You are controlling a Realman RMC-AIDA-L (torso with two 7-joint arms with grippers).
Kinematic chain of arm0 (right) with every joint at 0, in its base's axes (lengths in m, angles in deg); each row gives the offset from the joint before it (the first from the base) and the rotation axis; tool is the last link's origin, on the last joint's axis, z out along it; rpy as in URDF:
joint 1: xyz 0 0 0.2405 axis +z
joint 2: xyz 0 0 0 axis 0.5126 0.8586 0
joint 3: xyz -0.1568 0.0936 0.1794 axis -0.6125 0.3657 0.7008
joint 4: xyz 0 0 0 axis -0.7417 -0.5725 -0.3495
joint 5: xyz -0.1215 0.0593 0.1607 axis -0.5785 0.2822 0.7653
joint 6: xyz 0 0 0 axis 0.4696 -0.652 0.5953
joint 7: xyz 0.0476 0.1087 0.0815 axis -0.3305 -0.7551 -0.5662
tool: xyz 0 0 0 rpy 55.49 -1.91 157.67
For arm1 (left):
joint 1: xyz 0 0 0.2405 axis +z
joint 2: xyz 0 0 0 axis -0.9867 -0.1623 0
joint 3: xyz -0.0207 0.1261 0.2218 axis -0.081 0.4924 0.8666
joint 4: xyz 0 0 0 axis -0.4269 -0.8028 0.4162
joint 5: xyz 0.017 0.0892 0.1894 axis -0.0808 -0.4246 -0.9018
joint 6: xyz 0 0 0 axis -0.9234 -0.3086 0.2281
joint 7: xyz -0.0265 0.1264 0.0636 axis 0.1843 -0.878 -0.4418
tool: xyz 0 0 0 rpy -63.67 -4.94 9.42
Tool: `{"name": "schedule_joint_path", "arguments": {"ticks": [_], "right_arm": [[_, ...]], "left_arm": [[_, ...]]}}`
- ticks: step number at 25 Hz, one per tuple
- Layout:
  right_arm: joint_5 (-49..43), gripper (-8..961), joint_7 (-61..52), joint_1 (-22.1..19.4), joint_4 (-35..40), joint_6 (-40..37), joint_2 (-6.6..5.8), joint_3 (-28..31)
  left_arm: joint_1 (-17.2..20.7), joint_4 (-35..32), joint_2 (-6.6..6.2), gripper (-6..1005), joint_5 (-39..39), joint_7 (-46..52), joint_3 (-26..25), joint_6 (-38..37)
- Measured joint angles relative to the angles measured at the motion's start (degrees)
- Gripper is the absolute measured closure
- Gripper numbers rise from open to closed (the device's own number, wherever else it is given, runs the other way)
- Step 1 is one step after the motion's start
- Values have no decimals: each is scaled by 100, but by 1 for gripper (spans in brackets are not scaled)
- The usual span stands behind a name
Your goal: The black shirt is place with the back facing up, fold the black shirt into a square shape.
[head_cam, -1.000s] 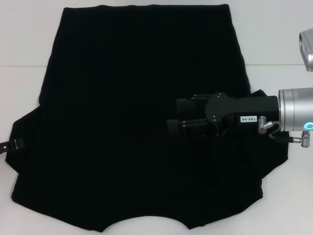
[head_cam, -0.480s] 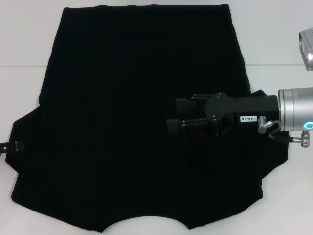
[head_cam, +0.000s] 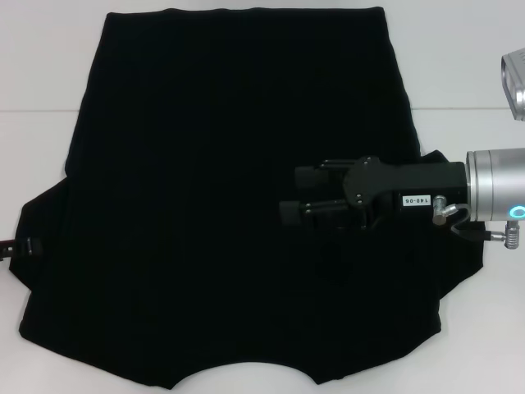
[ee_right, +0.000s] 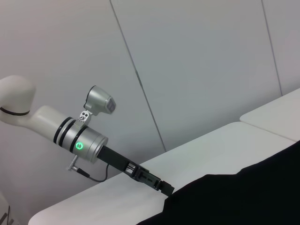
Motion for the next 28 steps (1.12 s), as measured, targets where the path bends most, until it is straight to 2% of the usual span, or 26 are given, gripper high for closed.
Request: {"name": "schedule_joint_path", "arguments": {"ticks": [12, 17, 28], "right_arm": [[1, 101, 22, -29, 0, 19, 2, 0], [5, 101, 30, -24, 0, 22, 2, 0], [61, 101, 7, -35, 0, 20, 1, 0]], "left_arm": [[-11, 73, 28, 161, -18, -57, 5, 21], [-11, 77, 43, 162, -19, -77, 202, 39], [-6, 59, 38, 187, -18, -66, 185, 126]]}}
